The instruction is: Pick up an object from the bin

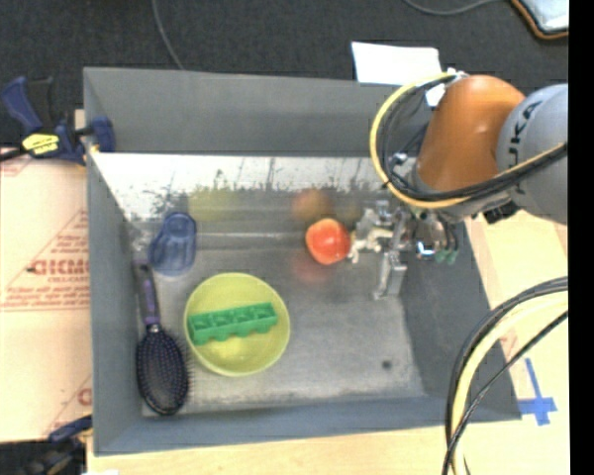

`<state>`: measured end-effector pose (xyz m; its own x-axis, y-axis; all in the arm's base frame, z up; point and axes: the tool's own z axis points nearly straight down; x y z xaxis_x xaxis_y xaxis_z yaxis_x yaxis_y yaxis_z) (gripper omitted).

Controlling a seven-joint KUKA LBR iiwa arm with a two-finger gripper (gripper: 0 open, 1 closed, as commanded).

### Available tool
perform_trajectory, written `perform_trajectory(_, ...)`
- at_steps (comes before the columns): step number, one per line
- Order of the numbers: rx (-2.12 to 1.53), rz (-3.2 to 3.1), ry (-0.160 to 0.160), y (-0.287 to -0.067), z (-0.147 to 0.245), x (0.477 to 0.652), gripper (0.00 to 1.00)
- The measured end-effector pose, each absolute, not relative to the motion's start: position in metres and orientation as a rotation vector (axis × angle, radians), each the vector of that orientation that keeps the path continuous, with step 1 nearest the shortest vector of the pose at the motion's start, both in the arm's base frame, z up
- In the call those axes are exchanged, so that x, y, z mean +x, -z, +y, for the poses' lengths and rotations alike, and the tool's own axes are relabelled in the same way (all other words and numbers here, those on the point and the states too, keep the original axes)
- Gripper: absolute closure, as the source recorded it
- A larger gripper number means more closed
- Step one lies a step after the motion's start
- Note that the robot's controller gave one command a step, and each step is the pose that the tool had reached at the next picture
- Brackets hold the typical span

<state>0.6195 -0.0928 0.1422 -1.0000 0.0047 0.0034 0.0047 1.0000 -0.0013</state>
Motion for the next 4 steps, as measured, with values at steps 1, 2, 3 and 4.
perform_trajectory(1, -0.002, -3.146, -0.004, -0.147, -0.092, 0.621, 0.00)
perform_trajectory(2, -0.181, -3.133, -0.003, -0.071, -0.076, 0.653, 0.00)
perform_trajectory(3, -0.097, -3.154, -0.007, -0.071, -0.063, 0.651, 0.00)
perform_trajectory(4, -0.167, -3.138, -0.003, -0.072, -0.075, 0.653, 0.00)
